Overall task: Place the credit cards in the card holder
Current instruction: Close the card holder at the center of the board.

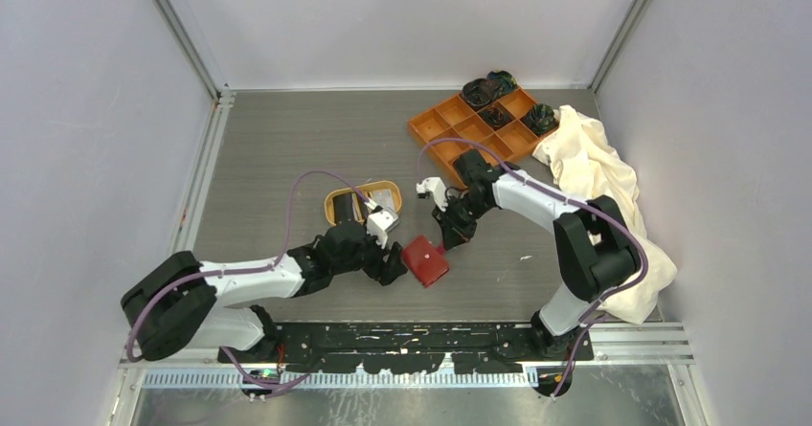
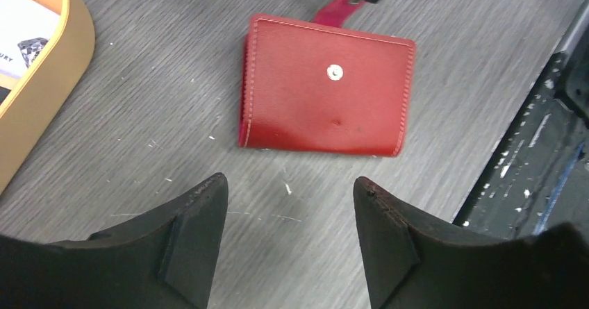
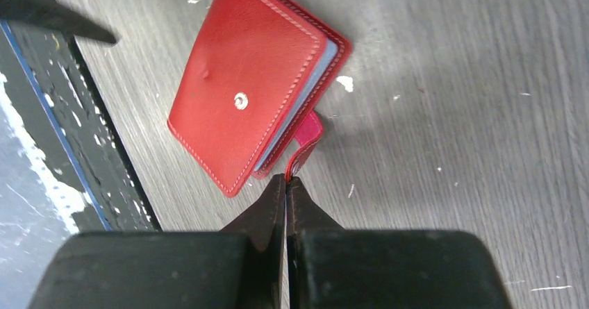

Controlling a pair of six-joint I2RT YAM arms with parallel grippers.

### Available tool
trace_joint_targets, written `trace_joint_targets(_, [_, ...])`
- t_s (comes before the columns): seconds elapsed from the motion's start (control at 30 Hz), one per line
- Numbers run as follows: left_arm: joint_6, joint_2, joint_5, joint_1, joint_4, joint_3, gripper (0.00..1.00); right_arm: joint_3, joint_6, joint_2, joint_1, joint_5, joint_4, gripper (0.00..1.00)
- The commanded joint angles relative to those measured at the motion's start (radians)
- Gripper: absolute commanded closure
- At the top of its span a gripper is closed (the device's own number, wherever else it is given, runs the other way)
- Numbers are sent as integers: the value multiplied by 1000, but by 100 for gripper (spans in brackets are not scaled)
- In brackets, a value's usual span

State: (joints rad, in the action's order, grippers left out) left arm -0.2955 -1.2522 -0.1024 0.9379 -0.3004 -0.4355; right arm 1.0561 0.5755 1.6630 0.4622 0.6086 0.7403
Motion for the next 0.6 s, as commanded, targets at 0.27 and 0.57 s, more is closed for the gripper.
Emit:
trace_joint_targets(0.27, [7,-224,-156,-105,-154,-110,32,-72,177,-103,61,-33,-83,99])
trace_joint_targets(0.57, [-4,-329,-204,-119,-261,-122,52,-64,102,-101,62,-64,-114,99])
